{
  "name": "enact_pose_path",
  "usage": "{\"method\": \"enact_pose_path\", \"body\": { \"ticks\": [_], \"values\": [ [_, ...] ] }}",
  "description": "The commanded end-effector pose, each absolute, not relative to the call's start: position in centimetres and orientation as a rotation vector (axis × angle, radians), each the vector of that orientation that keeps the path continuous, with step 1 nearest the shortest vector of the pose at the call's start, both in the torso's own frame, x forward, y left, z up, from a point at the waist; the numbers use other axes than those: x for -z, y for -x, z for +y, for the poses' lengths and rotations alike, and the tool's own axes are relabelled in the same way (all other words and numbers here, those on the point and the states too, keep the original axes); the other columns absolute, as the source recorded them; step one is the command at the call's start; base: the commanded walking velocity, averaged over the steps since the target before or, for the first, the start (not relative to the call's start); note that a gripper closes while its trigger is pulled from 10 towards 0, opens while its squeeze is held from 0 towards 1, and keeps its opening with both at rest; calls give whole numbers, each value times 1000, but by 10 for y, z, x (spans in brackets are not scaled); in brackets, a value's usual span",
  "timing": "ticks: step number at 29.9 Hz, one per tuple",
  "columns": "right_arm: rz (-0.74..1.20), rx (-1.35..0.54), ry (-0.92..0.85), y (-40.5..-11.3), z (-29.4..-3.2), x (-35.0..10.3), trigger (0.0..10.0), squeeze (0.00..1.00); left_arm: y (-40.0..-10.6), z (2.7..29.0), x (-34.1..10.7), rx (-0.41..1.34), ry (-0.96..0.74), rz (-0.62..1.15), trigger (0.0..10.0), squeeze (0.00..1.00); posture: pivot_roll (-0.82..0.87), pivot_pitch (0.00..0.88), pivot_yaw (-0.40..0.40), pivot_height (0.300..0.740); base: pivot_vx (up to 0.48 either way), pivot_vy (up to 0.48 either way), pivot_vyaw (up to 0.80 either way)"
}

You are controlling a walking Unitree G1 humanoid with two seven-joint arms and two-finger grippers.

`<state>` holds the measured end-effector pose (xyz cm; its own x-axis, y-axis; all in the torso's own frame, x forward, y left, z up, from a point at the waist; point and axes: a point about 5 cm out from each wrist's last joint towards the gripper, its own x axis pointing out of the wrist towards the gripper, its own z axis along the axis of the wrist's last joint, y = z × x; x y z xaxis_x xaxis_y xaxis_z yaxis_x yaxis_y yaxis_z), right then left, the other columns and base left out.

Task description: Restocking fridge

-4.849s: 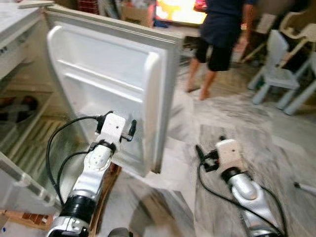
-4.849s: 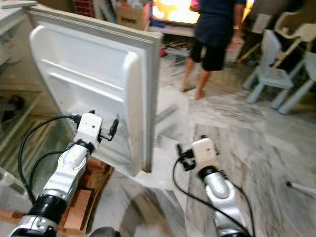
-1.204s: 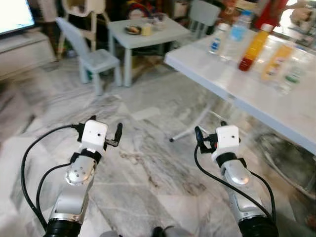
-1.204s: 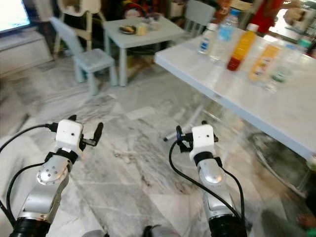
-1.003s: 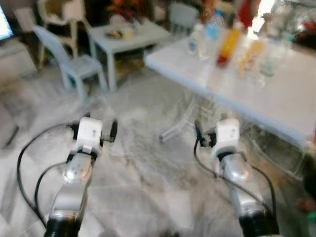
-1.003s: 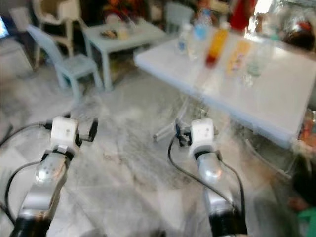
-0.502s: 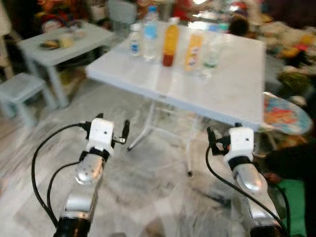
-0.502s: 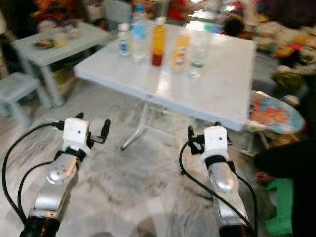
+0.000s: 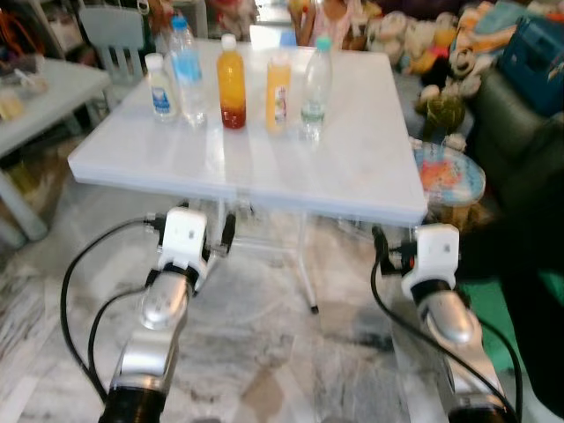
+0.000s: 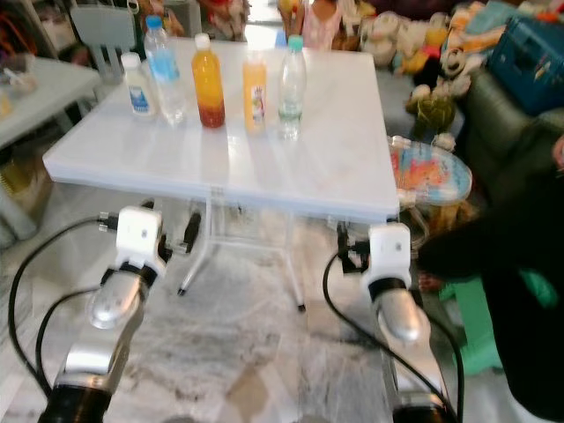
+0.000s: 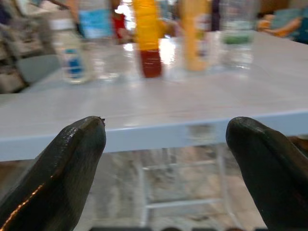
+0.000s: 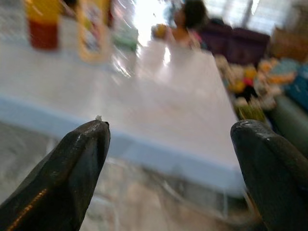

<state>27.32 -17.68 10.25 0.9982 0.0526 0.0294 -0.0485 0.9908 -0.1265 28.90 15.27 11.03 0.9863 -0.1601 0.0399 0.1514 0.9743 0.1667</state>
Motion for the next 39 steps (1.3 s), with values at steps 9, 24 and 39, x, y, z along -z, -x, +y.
{"method": "enact_pose_path", "body": {
  "ticks": [9,24,39],
  "values": [
    [-53,-89,109,-277,-166,-109,10000,0,-291,153,-114,146,-152,-60,10000,0,44,41,-52,740,365,310,0],
    [-46,-87,107,-276,-165,-107,10000,0,-285,149,-113,174,-148,-58,10000,0,44,43,-50,740,338,0,-431],
    [-36,-94,106,-277,-164,-105,10000,0,-283,147,-112,184,-144,-54,10000,0,48,46,-54,740,0,0,-152]
  ]
}}
